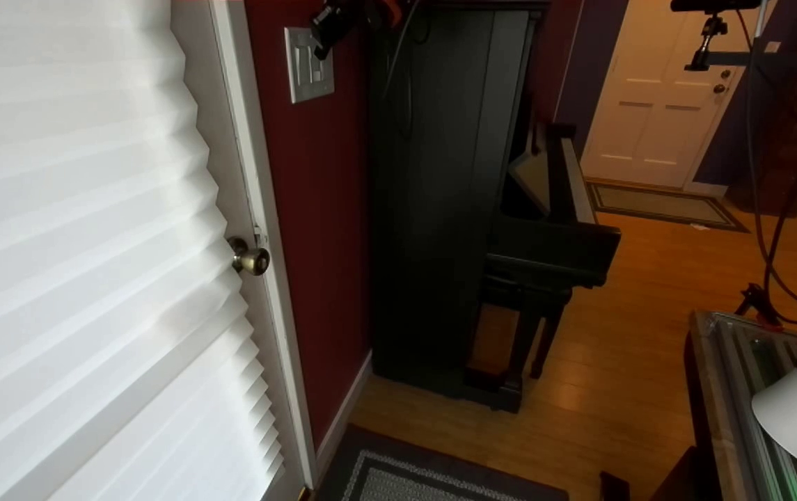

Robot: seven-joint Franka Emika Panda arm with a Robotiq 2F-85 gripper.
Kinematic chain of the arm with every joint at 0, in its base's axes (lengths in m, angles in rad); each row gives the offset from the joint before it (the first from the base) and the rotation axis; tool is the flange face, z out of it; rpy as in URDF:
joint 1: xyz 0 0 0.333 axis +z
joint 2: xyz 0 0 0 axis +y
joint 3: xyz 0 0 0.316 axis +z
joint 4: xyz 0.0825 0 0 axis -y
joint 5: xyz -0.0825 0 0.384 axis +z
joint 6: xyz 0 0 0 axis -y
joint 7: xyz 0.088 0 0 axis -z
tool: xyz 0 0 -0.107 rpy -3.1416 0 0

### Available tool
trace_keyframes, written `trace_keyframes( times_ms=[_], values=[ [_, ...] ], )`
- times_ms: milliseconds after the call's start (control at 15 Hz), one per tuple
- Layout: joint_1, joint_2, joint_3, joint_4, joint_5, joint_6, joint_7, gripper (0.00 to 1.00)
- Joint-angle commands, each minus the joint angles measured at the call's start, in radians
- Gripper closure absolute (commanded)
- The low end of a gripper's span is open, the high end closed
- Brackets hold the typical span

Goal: Flip a switch

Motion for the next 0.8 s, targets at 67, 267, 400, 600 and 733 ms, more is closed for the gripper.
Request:
trace_keyframes(
  times_ms=[67,267,400,600,733],
  values=[
    [-0.019,0.071,0.011,0.088,0.008,0.061,-0.042,1.0],
    [-0.024,0.08,0.009,0.093,0.006,0.081,-0.066,1.0],
    [-0.03,0.083,0.015,0.099,0.002,0.077,-0.08,1.0],
    [-0.042,0.082,0.036,0.098,0.023,0.071,-0.107,1.0],
    [-0.052,0.084,0.05,0.098,0.033,0.069,-0.124,1.0]
  ],
)
